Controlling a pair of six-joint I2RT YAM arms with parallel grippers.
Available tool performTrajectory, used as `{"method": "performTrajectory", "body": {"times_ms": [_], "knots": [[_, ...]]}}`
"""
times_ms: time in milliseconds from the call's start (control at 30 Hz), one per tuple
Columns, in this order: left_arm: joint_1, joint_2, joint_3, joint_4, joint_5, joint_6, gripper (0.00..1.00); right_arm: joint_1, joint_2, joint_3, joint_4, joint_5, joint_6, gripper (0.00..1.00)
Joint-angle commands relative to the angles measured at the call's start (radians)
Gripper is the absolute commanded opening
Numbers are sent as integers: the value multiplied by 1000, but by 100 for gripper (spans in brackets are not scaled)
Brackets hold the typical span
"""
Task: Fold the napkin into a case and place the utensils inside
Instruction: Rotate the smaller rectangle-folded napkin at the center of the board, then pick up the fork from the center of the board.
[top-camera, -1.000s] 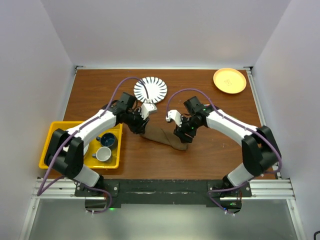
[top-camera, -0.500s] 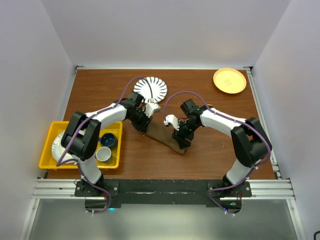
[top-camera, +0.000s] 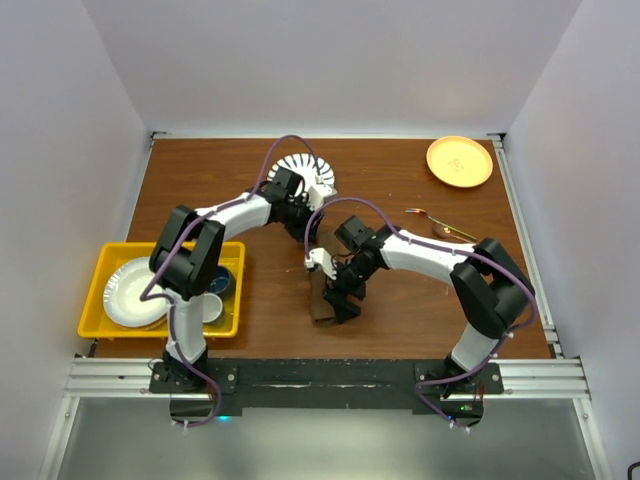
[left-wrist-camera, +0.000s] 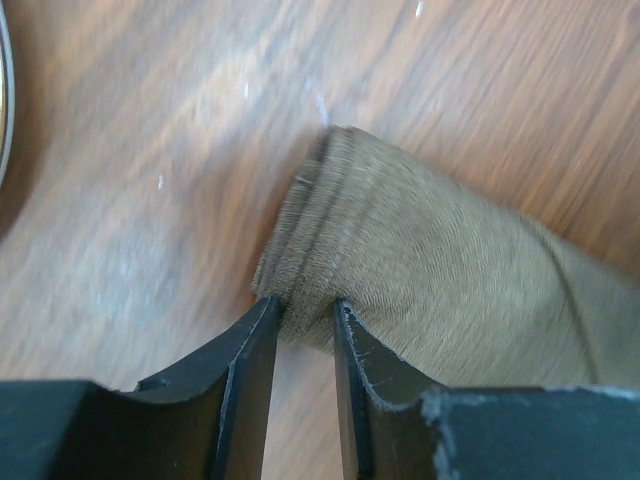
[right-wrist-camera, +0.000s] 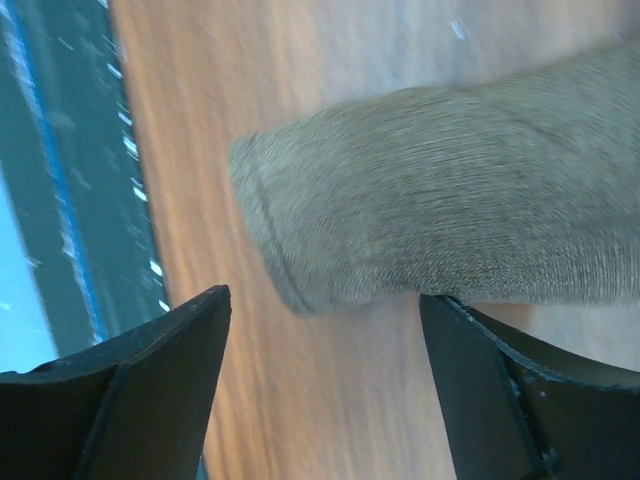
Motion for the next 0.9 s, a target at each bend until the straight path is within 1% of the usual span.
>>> {"method": "performTrajectory", "body": {"times_ms": [0,100,167,233,267,300,333,367,400,467,500,533,567,600,667,700,733,800,867], "knots": [[-33,54,47,50,89,-51,34,9,-31,21,90,-37,89,84],[-36,69,64,68,112,-66,36,3,-69,23,99,0,97,86],[-36,86,101,53,115,-71,36,-12,-88,36,106,19,127,87],[-32,89,139,24,130,-69,39,-72,-108,78,83,20,137,88],[-29,77,148,21,129,-61,41,-99,-115,98,73,25,146,88],[-26,65,154,21,124,-57,43,-160,-123,117,50,39,149,89],[-8,50,162,28,126,-60,45,-194,-147,159,39,48,152,89],[6,16,167,32,130,-70,49,-229,-158,180,25,54,146,89],[35,-1,174,35,144,-77,51,-295,-170,202,-4,84,140,89],[69,-65,188,47,167,-87,59,-361,-184,271,-42,112,93,90],[98,-90,188,51,176,-86,64,-433,-181,294,-86,123,71,90],[111,-116,185,61,178,-81,82,-470,-160,343,-114,146,47,89],[121,-169,179,70,178,-62,86,-507,-145,366,-171,152,-5,89],[141,-196,176,73,175,-49,100,-583,-131,389,-199,155,-38,89],[160,-266,167,88,161,-29,100,-650,-77,449,-242,190,-129,88],[175,-285,158,96,152,-26,100,-700,-51,466,-259,216,-154,88],[180,-303,155,105,143,-22,100,-724,-25,514,-277,238,-199,87],[183,-355,118,131,106,-28,100,-759,65,571,-317,279,-216,82],[183,-413,67,217,83,-61,100,-759,133,638,-314,324,-213,76]]}}
